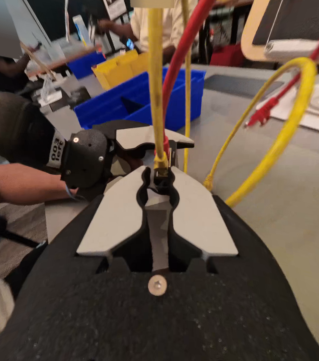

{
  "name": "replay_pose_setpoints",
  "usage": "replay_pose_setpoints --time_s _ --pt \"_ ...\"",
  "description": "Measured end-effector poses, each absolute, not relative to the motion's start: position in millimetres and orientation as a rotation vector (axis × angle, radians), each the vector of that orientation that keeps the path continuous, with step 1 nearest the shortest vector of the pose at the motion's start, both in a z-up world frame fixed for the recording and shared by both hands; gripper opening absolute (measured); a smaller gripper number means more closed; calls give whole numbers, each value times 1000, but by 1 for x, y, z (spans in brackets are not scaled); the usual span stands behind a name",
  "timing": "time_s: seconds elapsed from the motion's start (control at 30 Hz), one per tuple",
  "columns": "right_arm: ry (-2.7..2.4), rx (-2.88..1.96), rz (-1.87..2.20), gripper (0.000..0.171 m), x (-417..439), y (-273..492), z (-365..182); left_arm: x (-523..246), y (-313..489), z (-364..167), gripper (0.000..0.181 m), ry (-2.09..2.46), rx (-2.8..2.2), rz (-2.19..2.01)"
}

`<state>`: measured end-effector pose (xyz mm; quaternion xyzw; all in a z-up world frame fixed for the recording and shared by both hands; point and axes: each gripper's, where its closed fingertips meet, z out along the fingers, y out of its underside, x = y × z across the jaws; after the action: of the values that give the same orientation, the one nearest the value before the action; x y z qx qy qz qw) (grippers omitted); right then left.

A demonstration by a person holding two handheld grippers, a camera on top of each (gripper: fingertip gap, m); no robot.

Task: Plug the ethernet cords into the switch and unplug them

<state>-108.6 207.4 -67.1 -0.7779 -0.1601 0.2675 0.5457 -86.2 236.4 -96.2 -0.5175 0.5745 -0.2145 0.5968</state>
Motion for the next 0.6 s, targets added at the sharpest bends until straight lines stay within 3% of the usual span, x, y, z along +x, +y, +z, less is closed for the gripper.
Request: replay_pose_setpoints --time_s 0.17,0.27,0.6 --pt "-330 -1801 551 26 -112 211 -73 -86 239 -100 65 1328 -1222 -498" --pt "-285 -1770 513 17 -108 215 -74 -84 235 -102 65 1333 -1236 -524" --pt "-266 -1711 516 14 -105 215 -77 -81 231 -106 65 1318 -1291 -597"
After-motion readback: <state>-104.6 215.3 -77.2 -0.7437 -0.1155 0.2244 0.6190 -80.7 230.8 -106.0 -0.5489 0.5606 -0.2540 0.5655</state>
